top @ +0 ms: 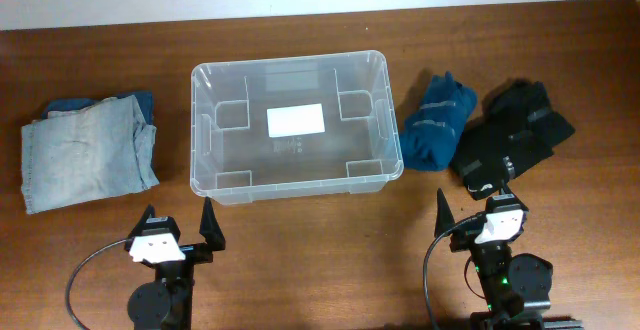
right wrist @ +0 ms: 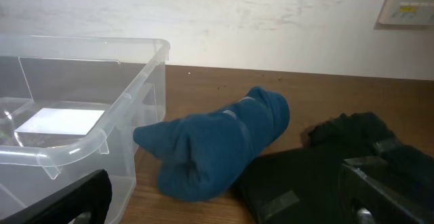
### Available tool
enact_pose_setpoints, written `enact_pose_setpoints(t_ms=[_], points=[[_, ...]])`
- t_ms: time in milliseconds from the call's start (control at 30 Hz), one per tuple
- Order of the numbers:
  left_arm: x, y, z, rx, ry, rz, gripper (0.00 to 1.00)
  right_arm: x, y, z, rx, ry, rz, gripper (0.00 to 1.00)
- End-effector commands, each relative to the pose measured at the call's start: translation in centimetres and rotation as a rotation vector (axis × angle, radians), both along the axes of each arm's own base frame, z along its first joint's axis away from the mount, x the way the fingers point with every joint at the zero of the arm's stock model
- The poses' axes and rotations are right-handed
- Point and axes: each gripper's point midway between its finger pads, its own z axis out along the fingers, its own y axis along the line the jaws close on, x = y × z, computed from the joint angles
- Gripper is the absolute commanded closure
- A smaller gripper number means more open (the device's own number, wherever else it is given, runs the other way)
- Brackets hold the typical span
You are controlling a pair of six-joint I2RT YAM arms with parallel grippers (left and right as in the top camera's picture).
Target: Pack container
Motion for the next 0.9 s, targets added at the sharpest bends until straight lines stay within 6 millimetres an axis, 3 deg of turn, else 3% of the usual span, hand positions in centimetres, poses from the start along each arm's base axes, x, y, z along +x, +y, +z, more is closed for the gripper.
enact_pose_setpoints(t_ms=[0, 867], points=[[-0.02, -0.04, -0.12, 0.015, 0.000, -0.002, 0.01, 0.02, -0.36, -0.21, -0.004, -0.001, -0.017, 0.02], [0.01, -0.44, 0.34, -0.031, -0.020, -0.022, 0.01, 0.02, -0.36, -0.21, -0.004, -0.001, -0.017, 0.02]])
